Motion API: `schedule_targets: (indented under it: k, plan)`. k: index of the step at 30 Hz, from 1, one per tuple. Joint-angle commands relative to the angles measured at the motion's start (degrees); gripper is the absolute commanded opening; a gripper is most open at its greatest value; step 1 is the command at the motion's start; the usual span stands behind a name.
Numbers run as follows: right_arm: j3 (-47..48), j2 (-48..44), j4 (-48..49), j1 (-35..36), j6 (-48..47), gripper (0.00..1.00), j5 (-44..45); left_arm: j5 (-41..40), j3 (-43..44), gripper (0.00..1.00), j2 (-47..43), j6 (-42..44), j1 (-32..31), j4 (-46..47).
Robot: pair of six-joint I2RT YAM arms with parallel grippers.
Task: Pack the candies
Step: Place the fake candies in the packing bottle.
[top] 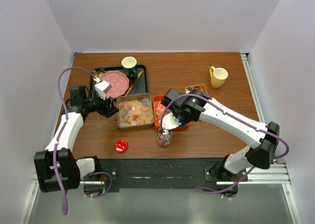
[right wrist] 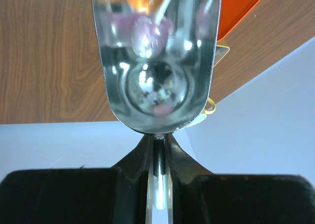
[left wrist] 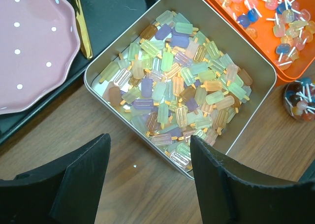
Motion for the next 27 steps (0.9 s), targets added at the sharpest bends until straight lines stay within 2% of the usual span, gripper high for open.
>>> schedule_targets:
  k: [1,14,18,19,21,22,24,25,27]
  plan:
    - [1.38,-0.20,-12.99,0.53,-0.11,0.00,2.51,0.72,-0.14,0.71,-0.89,-0.23,0.29,2.71]
    - [1.73,-2.22,-13.78,0.70,1.56,0.00,2.52,4.40,1.79,0.70,-0.53,-3.31,0.38,4.65]
    - [4.01,-1.09,-11.06,-1.57,6.81,0.00,-2.57,9.85,4.34,0.63,-2.20,-9.17,-0.23,6.04]
    - [4.89,-0.38,-10.01,-2.45,8.57,0.00,-4.06,10.99,5.48,0.52,-2.47,-10.50,-1.28,7.18]
    - [5.51,1.38,-6.24,-6.14,12.96,0.00,-8.99,12.85,7.32,0.35,-2.21,-13.32,-3.48,6.93]
    - [6.04,3.39,-3.26,-8.76,14.29,0.00,-10.39,13.46,9.51,0.16,-1.94,-14.03,-5.75,5.54]
    - [6.92,5.24,-1.04,-11.24,16.93,0.00,-15.84,14.87,11.54,0.00,-0.80,-15.70,-6.91,3.69]
    - [7.53,7.43,1.58,-12.81,17.90,0.00,-17.25,15.48,12.51,0.00,-0.36,-16.49,-9.18,2.37]
    - [8.50,9.72,3.70,-13.44,20.44,0.00,-20.40,16.37,13.31,0.00,1.04,-18.16,-9.55,1.23]
